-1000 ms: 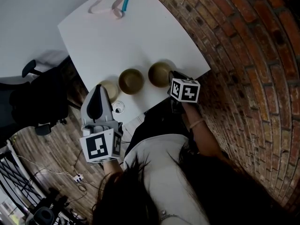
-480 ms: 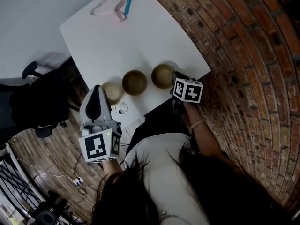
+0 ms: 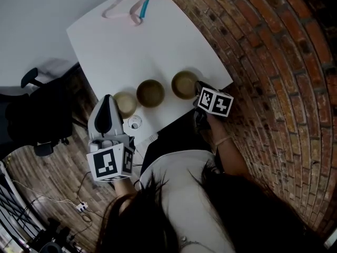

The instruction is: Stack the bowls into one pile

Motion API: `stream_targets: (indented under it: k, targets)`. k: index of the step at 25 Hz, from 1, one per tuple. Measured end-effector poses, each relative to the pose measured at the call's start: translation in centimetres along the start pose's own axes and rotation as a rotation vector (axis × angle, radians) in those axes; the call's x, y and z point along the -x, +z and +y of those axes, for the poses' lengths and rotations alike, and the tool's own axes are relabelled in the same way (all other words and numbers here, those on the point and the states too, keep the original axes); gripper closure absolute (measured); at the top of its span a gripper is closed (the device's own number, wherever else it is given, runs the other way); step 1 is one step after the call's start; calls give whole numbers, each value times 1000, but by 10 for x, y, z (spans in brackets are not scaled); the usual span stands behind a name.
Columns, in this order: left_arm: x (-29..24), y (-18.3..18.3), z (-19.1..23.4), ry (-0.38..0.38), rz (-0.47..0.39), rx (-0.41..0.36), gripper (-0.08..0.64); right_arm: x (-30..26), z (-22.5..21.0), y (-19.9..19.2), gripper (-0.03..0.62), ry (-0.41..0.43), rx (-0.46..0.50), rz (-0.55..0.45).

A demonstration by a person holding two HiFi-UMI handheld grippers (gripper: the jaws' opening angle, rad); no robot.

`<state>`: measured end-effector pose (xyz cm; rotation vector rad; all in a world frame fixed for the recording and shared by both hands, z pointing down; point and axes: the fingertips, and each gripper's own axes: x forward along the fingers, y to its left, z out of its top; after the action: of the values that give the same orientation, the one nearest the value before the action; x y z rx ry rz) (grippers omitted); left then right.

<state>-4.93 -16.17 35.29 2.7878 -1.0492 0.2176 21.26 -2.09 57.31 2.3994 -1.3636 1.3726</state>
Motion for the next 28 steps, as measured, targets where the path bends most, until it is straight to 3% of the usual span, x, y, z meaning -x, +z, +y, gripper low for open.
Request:
stream_targets:
  k: [11, 28]
  targets:
    - [16, 2, 2, 67, -27, 22, 560, 10, 20, 19, 571, 79, 21, -19]
    - [34, 14, 21, 250, -66, 46, 560, -11, 80, 36, 571, 255, 175, 62]
